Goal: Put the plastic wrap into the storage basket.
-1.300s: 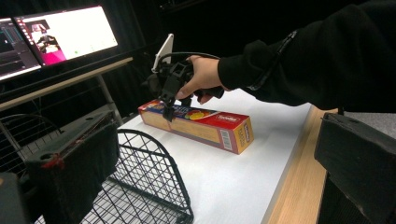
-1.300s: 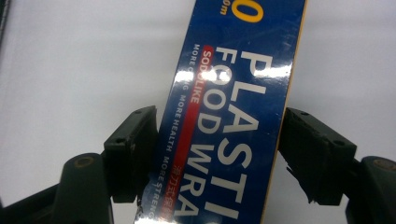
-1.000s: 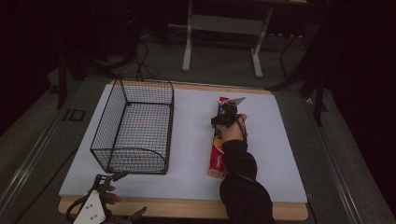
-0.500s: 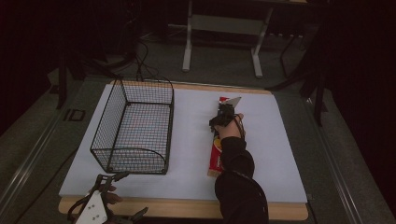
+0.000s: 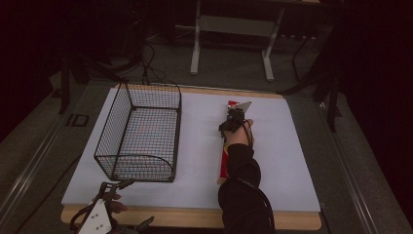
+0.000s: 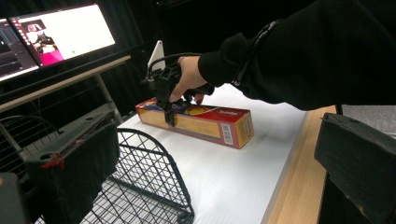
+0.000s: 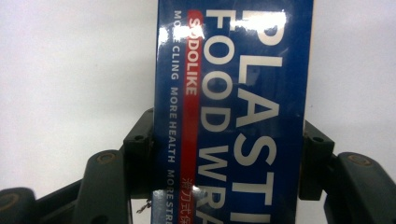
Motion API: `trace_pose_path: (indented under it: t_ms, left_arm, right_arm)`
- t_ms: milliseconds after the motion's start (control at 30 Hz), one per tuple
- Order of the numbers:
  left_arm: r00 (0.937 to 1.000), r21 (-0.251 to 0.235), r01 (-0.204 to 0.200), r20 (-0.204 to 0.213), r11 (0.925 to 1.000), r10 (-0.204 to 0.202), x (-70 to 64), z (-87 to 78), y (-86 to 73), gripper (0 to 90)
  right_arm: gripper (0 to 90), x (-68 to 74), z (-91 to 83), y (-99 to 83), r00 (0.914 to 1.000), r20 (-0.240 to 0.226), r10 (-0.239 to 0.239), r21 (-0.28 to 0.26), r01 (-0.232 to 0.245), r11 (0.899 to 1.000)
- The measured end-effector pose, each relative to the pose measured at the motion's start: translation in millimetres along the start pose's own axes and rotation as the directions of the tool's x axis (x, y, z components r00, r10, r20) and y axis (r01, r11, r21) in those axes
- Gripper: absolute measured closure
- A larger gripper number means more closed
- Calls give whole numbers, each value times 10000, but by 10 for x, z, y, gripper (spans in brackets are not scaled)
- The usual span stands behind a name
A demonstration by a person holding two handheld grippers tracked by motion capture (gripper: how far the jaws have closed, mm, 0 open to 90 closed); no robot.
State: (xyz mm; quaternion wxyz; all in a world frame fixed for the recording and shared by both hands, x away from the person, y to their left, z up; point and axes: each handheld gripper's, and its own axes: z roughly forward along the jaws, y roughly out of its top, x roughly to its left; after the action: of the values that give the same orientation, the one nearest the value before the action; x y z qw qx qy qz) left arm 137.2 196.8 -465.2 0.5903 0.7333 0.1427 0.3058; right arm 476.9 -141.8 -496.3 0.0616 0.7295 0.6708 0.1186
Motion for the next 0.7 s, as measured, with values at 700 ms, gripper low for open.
trace_pose_path:
  t_ms: [700]
  left_arm:
    - [10000, -32, 34, 16, 10000, -34, 0, 1, 3, 6]
  right_arm:
    - [394, 75, -538, 95, 9950, -340, -943, -1285, 892, 9877]
